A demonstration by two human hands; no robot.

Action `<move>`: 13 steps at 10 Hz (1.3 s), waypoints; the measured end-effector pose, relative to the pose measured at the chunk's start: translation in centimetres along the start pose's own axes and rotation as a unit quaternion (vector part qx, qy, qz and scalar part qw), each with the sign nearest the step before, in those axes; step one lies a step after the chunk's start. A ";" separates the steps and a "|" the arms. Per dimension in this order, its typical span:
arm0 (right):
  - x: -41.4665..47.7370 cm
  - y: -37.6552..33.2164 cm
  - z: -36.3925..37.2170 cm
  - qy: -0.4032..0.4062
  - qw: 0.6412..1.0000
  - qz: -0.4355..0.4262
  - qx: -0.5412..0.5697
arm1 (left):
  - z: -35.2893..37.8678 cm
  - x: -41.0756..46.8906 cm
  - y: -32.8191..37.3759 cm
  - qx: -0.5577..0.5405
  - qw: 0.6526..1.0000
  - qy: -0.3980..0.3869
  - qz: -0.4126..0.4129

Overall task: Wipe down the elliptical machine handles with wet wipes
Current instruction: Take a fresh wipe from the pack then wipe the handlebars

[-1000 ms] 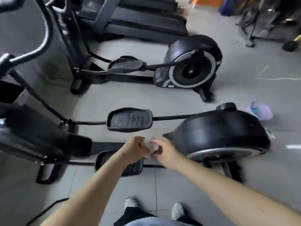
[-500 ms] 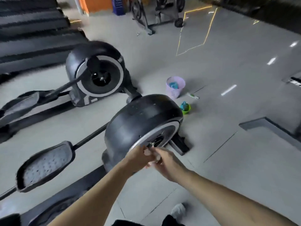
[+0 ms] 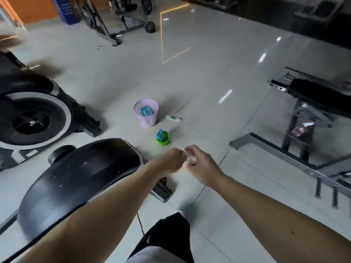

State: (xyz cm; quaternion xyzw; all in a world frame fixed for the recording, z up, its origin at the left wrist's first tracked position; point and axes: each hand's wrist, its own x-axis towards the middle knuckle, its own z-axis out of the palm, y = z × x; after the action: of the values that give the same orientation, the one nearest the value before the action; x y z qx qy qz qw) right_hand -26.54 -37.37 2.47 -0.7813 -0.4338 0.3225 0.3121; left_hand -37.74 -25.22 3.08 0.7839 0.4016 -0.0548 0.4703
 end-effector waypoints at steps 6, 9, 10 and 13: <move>47.1 12.5 -28.5 -0.122 0.986 -0.016 -0.113 | -5.1 48.7 20.1 -0.110 0.986 0.043 -0.116; 76.8 10.0 -31.7 -0.281 0.921 -0.180 -0.202 | -14.5 67.6 21.8 -0.281 0.901 0.226 -0.242; 84.2 7.2 -30.4 -0.350 0.881 -0.215 -0.232 | -17.8 71.0 21.0 -0.334 0.852 0.281 -0.289; 98.4 -0.6 -18.3 -0.470 0.763 -0.300 -0.326 | -24.8 77.4 12.3 -0.488 0.682 0.410 -0.359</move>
State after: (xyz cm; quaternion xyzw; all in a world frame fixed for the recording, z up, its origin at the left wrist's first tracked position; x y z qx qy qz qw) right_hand 28.22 45.60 -9.06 -0.4163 -0.8173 0.3787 -0.1237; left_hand 15.37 36.03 -10.62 0.1830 0.7746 0.3113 0.5192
